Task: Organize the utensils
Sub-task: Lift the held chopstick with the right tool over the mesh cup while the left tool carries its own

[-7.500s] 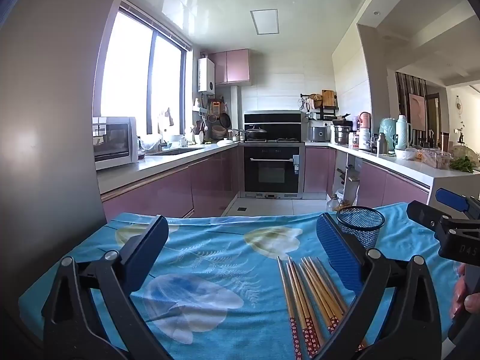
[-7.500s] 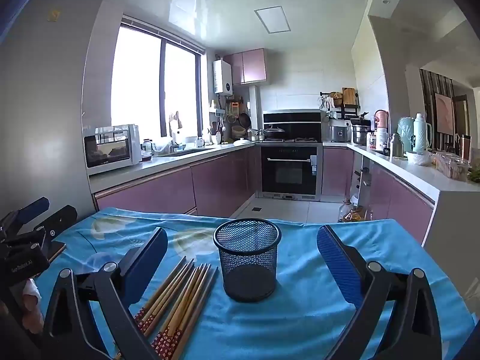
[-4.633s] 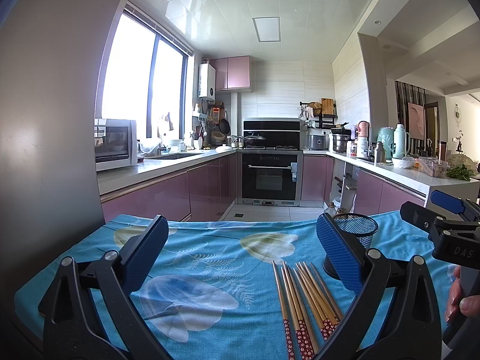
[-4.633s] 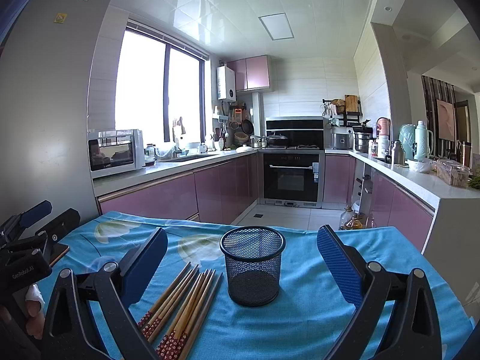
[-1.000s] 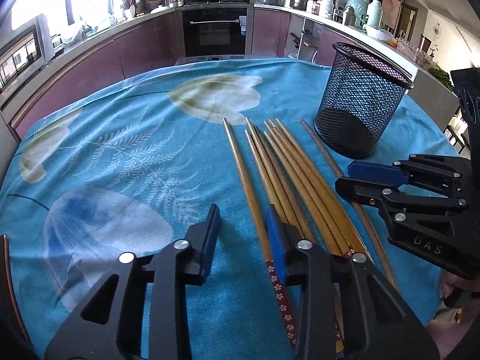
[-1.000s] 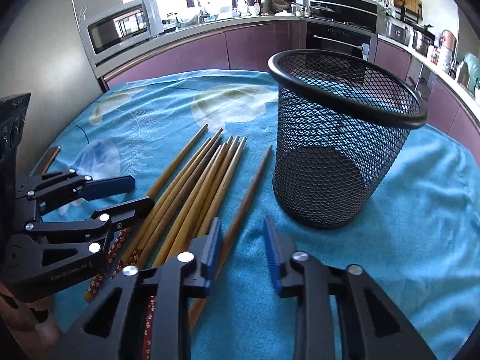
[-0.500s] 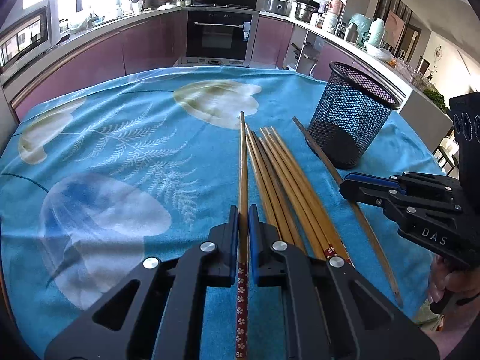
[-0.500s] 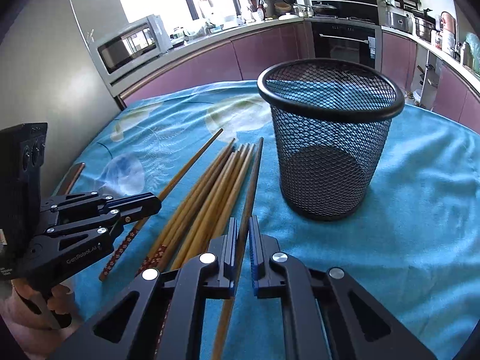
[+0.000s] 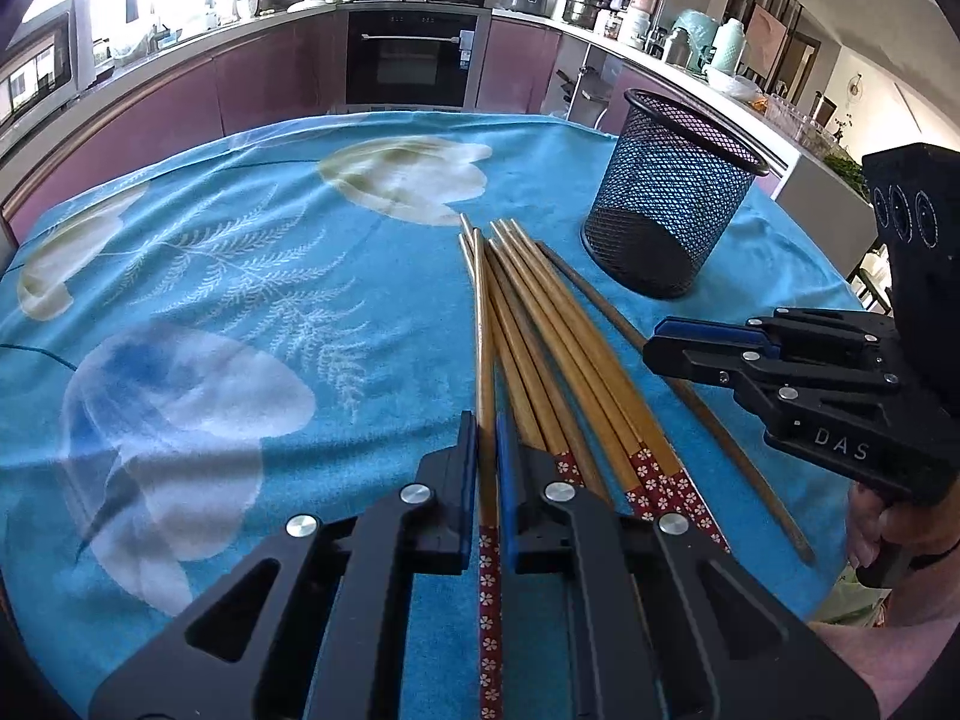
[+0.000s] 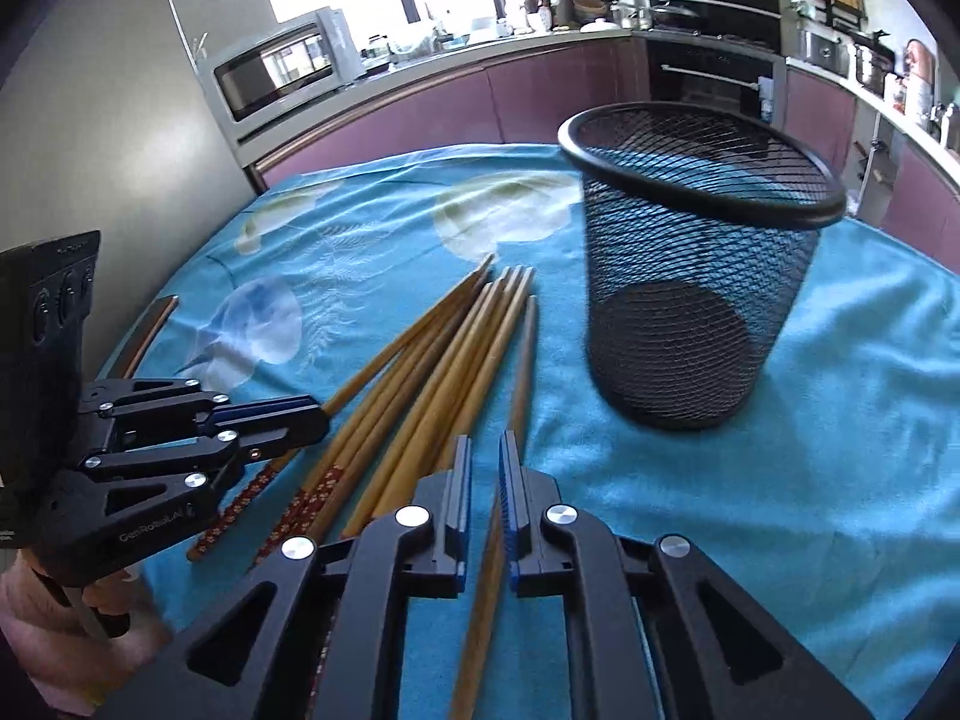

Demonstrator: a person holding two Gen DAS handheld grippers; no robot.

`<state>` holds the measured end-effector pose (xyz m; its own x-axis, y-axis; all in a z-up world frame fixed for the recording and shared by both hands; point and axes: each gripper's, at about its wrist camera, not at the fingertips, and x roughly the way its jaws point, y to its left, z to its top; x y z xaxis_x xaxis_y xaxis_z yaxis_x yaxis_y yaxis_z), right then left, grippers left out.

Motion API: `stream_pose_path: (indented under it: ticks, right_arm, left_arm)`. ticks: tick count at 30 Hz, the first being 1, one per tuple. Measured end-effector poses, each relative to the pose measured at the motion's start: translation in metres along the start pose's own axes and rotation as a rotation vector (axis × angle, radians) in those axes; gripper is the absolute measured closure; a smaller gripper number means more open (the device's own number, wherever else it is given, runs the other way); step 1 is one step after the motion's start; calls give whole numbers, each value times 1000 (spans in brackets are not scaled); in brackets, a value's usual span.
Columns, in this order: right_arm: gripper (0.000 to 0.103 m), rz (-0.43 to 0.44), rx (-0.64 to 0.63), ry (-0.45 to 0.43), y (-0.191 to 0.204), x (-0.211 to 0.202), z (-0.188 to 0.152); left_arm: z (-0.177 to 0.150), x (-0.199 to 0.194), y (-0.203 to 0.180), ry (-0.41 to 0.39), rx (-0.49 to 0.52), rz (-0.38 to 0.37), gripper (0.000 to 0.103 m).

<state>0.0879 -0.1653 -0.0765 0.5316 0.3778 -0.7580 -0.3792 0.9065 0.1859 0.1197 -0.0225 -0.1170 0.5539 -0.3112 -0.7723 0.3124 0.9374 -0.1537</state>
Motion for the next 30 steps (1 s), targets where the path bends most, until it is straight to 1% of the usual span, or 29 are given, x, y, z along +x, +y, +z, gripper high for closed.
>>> stream_pose_path:
  ticks: [1, 2, 4, 5, 6, 7, 12, 14, 15, 19, 23, 30]
  right_arm:
    - [74, -7, -6, 9, 0, 2, 0]
    - [69, -15, -16, 20, 0, 4, 0]
    - [68, -36, -34, 19, 2, 7, 1]
    - [69, -41, -39, 19, 2, 8, 1]
    - [74, -44, -37, 21, 1, 10, 3]
    - [86, -51, -35, 34, 0, 14, 3]
    - [95, -50, -37, 22, -3, 19, 6]
    - [95, -38, -25, 18, -5, 18, 6]
    - [96, -31, -19, 15, -5, 17, 5]
    - [97, 15, -10, -22, -5, 3, 4]
    - [97, 67, -14, -84, -2, -20, 6]
    - [97, 129, 26, -201, -9, -61, 12]
  left_arm:
    - [0, 2, 0, 5, 3, 2, 95]
    - [1, 4, 0, 12, 9, 8, 94]
    - [2, 7, 0, 11, 22, 21, 92]
    - [3, 8, -1, 11, 30, 22, 90]
    - [4, 9, -1, 11, 36, 24, 90]
    - [6, 10, -2, 11, 40, 28, 90]
    - [13, 17, -4, 13, 57, 44, 90]
    - [16, 18, -4, 16, 52, 50, 91]
    - [16, 18, -4, 15, 51, 54, 94]
    - [15, 13, -3, 7, 28, 48, 95]
    - [17, -5, -1, -23, 21, -6, 95]
    - [33, -55, -10, -130, 44, -108, 95]
